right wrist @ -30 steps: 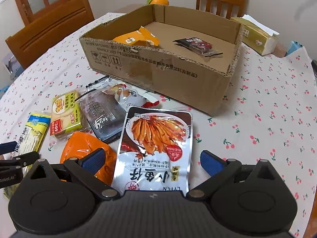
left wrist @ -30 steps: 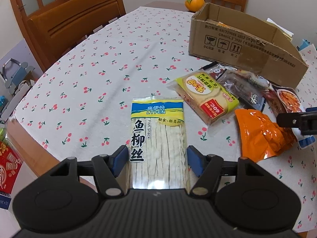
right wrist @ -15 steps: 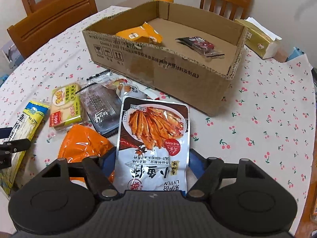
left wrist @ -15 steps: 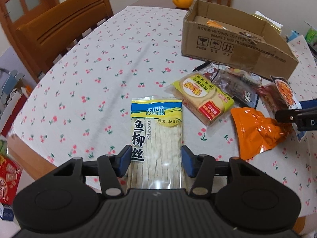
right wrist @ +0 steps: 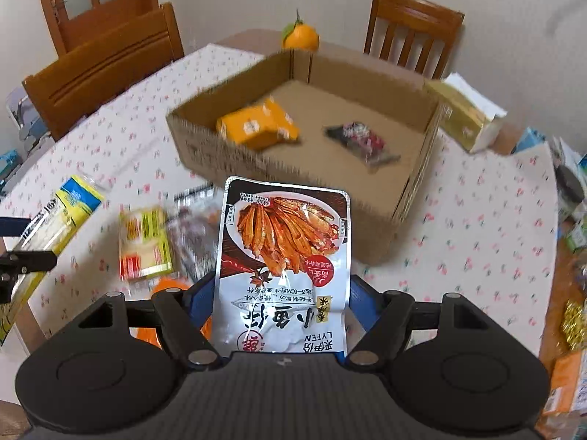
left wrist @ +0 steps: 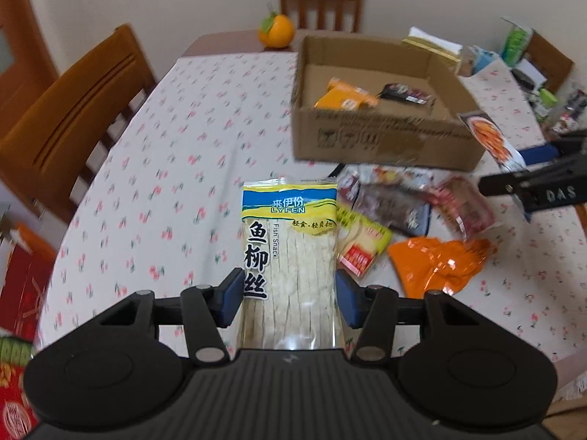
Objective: Organize snacks
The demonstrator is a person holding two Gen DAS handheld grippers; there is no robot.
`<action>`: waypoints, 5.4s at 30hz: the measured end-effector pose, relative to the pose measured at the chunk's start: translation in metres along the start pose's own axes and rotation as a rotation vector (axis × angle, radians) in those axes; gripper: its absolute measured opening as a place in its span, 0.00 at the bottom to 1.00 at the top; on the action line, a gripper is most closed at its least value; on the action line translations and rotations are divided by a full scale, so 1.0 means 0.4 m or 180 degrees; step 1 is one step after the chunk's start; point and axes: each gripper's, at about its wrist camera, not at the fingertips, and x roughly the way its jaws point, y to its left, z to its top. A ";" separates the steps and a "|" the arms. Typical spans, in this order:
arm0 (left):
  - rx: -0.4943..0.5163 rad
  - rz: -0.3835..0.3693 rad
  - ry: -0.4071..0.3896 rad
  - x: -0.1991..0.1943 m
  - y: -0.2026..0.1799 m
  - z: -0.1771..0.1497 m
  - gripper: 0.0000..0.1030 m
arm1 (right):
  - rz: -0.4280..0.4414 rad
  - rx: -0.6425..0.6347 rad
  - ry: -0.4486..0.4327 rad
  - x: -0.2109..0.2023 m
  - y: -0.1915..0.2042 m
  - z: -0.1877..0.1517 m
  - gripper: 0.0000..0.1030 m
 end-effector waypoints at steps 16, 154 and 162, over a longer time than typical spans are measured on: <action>0.0410 -0.0383 -0.0237 0.018 0.034 0.180 0.51 | -0.0396 0.0058 -0.0351 0.071 -0.060 0.273 0.76; 0.0479 -0.0284 0.0340 0.302 0.030 0.025 1.00 | -0.0821 0.0070 0.0314 0.107 0.188 -0.119 1.00; 0.0598 -0.0376 0.0345 0.311 0.035 0.034 1.00 | -0.0847 0.0374 0.0209 0.095 0.173 -0.090 1.00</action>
